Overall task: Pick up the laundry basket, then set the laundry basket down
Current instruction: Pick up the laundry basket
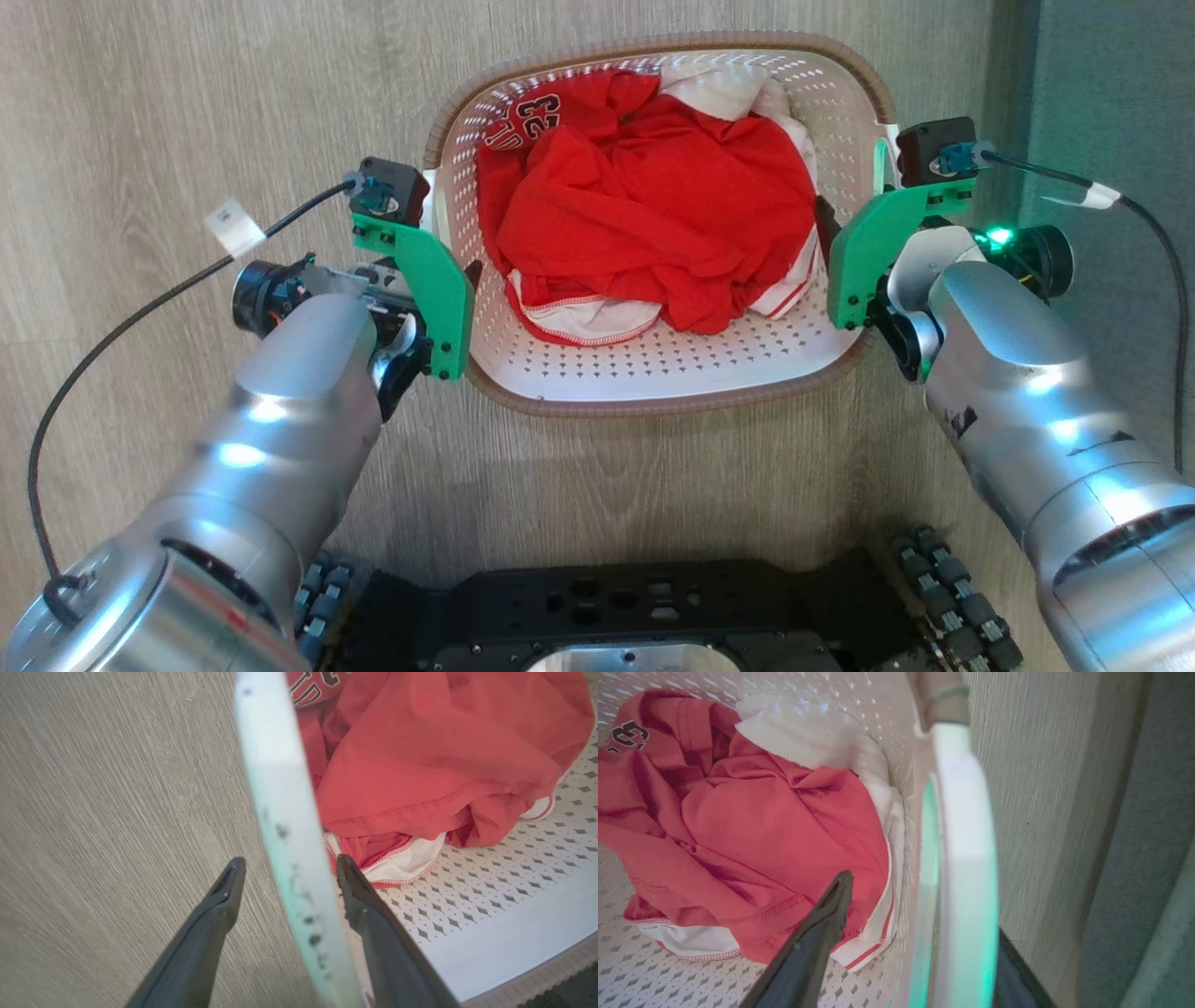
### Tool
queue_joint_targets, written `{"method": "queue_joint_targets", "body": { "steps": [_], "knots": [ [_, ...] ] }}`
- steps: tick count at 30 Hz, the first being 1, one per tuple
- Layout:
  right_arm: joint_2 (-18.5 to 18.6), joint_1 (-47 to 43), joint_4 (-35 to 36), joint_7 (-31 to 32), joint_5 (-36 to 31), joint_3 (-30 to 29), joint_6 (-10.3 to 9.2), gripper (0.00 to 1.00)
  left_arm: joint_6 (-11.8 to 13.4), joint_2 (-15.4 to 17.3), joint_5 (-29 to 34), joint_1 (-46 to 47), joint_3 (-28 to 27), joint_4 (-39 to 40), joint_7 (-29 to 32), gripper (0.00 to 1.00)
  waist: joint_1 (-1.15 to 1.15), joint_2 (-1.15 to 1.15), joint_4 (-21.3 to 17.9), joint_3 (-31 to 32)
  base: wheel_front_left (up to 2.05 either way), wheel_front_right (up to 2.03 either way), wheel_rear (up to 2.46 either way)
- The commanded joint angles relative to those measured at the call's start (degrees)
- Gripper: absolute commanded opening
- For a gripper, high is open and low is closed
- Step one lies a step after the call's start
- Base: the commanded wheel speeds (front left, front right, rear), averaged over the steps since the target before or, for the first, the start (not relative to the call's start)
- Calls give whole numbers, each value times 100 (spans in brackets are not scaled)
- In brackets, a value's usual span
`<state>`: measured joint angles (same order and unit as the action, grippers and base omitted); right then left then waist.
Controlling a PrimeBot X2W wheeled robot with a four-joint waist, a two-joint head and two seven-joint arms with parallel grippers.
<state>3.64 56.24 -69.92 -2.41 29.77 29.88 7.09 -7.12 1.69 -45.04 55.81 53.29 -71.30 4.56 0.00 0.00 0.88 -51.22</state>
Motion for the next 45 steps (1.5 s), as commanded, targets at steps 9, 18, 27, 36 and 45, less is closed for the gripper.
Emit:
{"method": "queue_joint_targets", "body": {
  "steps": [9,18,27,36,45],
  "knots": [
    [-76,-68,-64,-127,142,181,40,100,-36,119,-227,95,38,13,-46,100,0,0,46,-96,0,0,0],
    [-76,-31,-116,-143,239,308,40,0,-31,119,-351,130,183,-16,-64,0,0,0,82,-158,0,0,0],
    [-76,-7,-129,-145,344,440,40,0,-31,119,-452,146,331,-58,-14,0,0,0,88,-151,0,0,0],
    [-76,94,-167,-61,313,614,40,0,-34,119,-588,92,489,23,220,0,0,0,113,-52,0,0,0],
    [-76,221,-137,359,136,1007,40,0,-35,119,-790,-39,885,403,586,0,0,0,211,315,0,0,0]
  ]
}}
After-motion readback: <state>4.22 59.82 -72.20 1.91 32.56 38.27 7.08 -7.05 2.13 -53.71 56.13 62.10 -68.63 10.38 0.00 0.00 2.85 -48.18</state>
